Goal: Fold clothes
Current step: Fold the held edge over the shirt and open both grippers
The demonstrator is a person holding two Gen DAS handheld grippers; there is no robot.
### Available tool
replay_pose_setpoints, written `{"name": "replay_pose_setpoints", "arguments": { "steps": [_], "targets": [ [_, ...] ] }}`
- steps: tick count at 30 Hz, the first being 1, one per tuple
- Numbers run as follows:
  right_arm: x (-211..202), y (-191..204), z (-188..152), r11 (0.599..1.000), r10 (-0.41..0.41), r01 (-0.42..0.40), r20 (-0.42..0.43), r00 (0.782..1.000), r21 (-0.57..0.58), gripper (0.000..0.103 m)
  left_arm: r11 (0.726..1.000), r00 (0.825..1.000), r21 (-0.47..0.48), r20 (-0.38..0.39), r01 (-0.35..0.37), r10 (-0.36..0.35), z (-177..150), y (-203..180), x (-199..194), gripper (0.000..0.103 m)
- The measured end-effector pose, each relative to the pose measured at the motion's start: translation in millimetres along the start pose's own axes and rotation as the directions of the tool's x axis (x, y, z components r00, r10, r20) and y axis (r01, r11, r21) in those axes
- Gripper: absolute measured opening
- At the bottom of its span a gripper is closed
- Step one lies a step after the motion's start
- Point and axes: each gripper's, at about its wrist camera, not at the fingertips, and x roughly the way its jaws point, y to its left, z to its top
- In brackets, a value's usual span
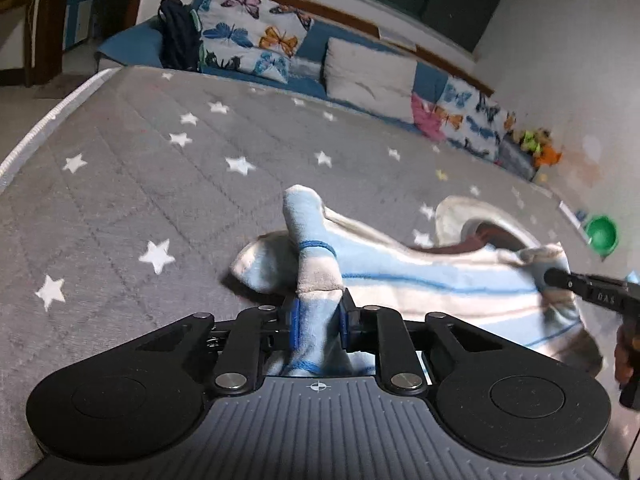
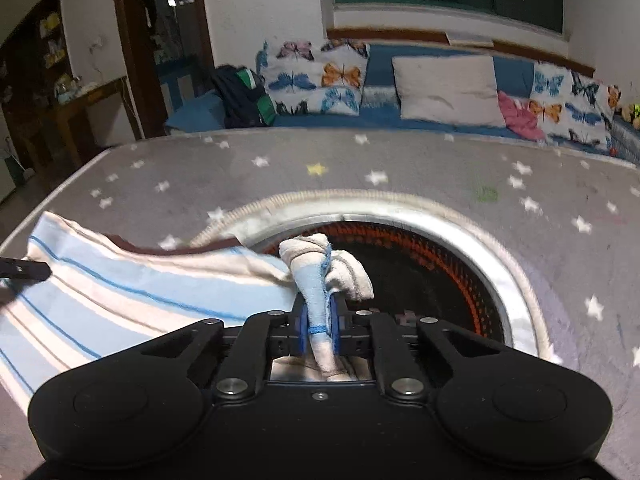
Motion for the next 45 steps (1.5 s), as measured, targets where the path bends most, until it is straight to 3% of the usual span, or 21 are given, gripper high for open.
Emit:
{"name": "replay_pose_setpoints", "arguments": {
  "steps": [8,15,20,24,28,37,45],
  "targets": [
    [-17,32,53,0.996,0.051,-0.042,0.113,0.992,-0.082,0.012,0.999,0.988,0.038,0.154,0.003,-0.009,43,-16,-36,0.016],
    [-2,42,92,0.994,0.031,-0.011,0.193,0.981,-0.105,0.012,0.996,0.968,0.071,0.247,-0.056,0.036,81,-21,-40,0.017],
    [20,36,94,0.996,-0.01,0.028,0.203,0.979,-0.085,0.012,0.989,0.966,0.092,0.244,-0.113,0.088,86,-17,-13,0.018],
    [49,28,85,0.996,-0.043,0.054,0.132,0.99,-0.077,0.012,0.988,0.98,0.072,0.159,-0.136,0.124,78,-7,16,0.02],
    [67,25,70,0.992,-0.078,0.084,0.068,0.995,-0.094,0.013,0.982,0.977,0.074,0.132,-0.177,0.166,68,5,26,0.023],
    [41,26,58,0.988,-0.109,0.116,0.073,0.991,-0.099,0.02,0.975,0.969,0.069,0.142,-0.213,0.201,53,18,-1,0.044],
    [12,21,42,0.985,-0.137,0.144,0.077,0.988,-0.092,0.033,0.966,0.961,0.089,0.158,-0.243,0.227,25,14,-43,0.06]
  ]
}}
